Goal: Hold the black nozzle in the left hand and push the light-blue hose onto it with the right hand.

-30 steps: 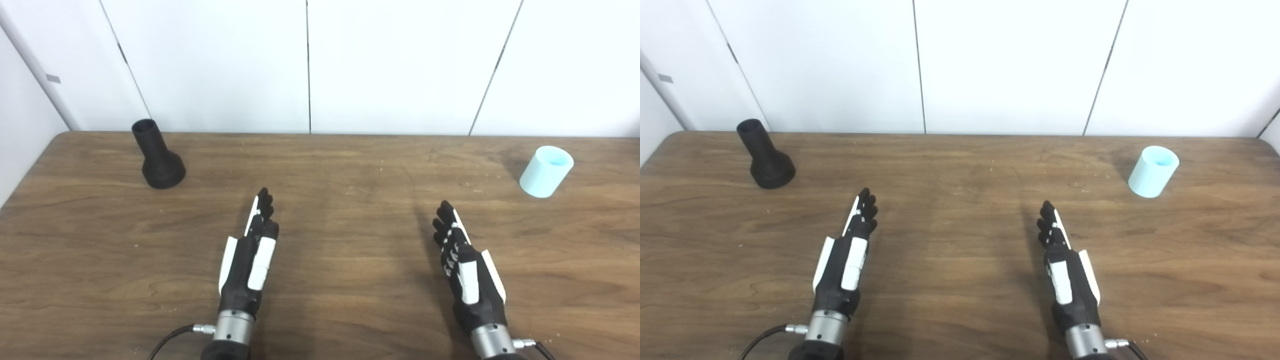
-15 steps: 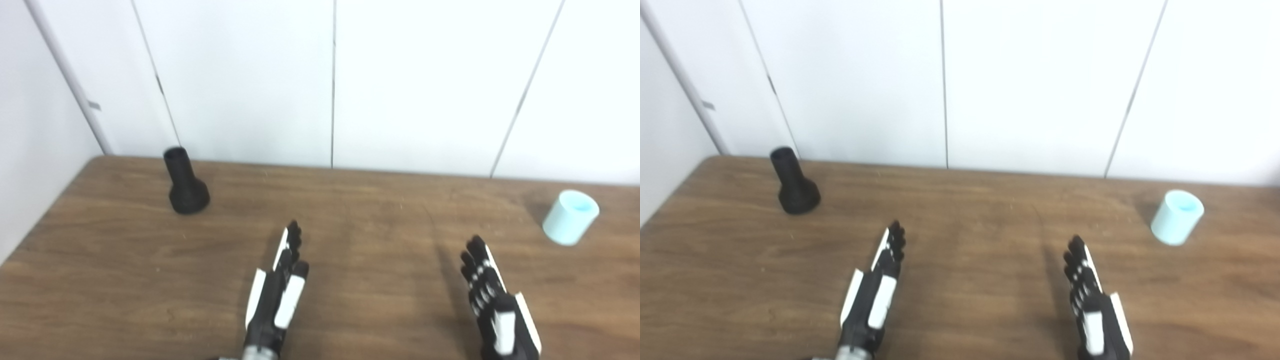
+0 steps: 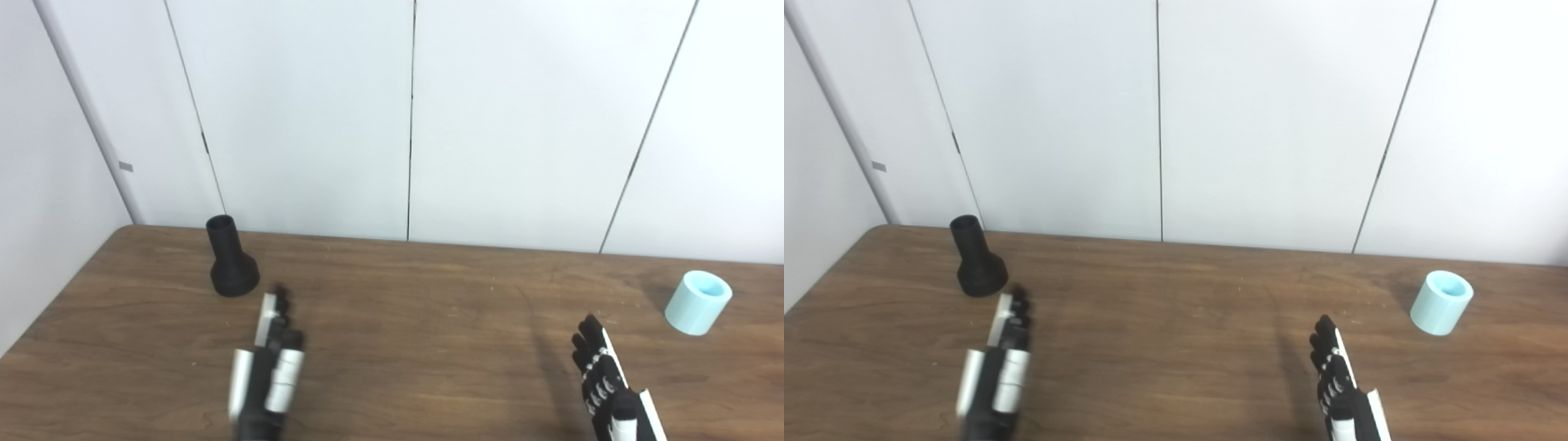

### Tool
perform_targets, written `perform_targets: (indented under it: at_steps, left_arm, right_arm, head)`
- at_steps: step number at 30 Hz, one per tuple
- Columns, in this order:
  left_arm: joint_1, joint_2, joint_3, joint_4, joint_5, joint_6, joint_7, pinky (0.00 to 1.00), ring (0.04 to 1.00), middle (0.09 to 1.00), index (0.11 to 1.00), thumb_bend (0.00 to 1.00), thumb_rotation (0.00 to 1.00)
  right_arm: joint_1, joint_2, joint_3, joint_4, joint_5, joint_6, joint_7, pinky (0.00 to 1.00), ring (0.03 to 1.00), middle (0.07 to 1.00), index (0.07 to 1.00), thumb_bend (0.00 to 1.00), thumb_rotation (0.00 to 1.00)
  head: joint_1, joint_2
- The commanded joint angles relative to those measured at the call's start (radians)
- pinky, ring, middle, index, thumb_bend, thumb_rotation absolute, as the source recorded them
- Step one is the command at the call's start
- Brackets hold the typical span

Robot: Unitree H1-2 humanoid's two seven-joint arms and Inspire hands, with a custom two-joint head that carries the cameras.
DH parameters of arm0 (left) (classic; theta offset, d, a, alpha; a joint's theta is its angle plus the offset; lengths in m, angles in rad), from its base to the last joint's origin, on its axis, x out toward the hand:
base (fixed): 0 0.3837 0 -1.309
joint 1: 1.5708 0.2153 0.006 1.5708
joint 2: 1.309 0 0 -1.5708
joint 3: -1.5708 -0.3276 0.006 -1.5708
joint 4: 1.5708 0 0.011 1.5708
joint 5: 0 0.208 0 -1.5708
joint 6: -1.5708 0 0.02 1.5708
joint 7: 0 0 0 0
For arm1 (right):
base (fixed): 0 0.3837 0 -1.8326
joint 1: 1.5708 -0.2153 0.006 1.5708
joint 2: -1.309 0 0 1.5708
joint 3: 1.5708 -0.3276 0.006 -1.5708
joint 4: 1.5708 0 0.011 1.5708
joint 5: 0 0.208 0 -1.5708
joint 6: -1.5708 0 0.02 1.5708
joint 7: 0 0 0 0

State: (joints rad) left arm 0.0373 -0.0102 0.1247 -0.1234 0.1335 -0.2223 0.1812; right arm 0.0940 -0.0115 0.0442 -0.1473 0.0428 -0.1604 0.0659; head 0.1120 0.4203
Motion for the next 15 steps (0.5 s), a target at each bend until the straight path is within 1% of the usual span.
perform_targets:
  at_steps: [1,3,7,10,11,12,13,14,15]
  left_arm:
    - [-0.021,0.009,0.029,0.033,-0.001,-0.047,0.033,1.0,1.0,1.0,1.0,0.75,0.85]
    - [-0.041,0.023,0.05,0.045,0.012,-0.044,0.054,1.0,1.0,0.999,1.0,0.74,0.84]
    - [-0.067,0.048,0.071,0.056,0.022,-0.031,0.074,1.0,1.0,0.988,1.0,0.71,0.83]
    - [-0.1,0.074,0.094,0.072,0.03,-0.022,0.091,1.0,1.0,0.986,1.0,0.69,0.79]
    - [-0.116,0.083,0.106,0.086,0.028,-0.023,0.099,0.85,0.973,0.982,1.0,0.69,0.75]
    - [-0.133,0.094,0.117,0.104,0.021,-0.027,0.104,0.72,0.921,0.98,1.0,0.69,0.73]
    - [-0.144,0.1,0.124,0.117,0.016,-0.03,0.107,0.63,0.858,0.979,1.0,0.68,0.7]
    - [-0.155,0.108,0.13,0.131,0.011,-0.034,0.109,0.6,0.837,0.979,1.0,0.68,0.69]
    - [-0.168,0.119,0.139,0.15,0.007,-0.036,0.111,0.58,0.779,0.977,1.0,0.68,0.69]
  right_arm:
    - [0.045,0.011,0.006,0.085,-0.006,-0.025,-0.005,1.0,1.0,1.0,1.0,0.77,1.0]
    - [0.047,0.013,0.008,0.081,-0.009,-0.024,-0.004,1.0,1.0,1.0,1.0,0.77,1.0]
    - [0.049,0.014,0.009,0.08,-0.01,-0.023,-0.003,1.0,1.0,1.0,1.0,0.77,1.0]
    - [0.052,0.015,0.011,0.074,-0.011,-0.02,-0.002,1.0,1.0,1.0,1.0,0.77,1.0]
    - [0.053,0.015,0.012,0.073,-0.012,-0.02,-0.001,1.0,1.0,1.0,1.0,0.77,1.0]
    - [0.053,0.015,0.012,0.074,-0.013,-0.02,-0.001,1.0,1.0,1.0,1.0,0.77,1.0]
    - [0.053,0.014,0.012,0.075,-0.013,-0.021,-0.001,1.0,1.0,1.0,1.0,0.77,1.0]
    - [0.053,0.014,0.012,0.078,-0.013,-0.023,0.0,1.0,1.0,1.0,1.0,0.77,1.0]
    - [0.053,0.013,0.012,0.079,-0.012,-0.024,0.001,1.0,1.0,1.0,1.0,0.77,1.0]
  head:
    - [0.0,0.001]
    - [0.002,0.001]
    - [0.011,0.003]
    - [0.012,0.004]
    - [0.009,0.004]
    - [0.009,0.004]
    - [0.009,0.004]
    - [0.009,0.003]
    - [0.009,0.003]
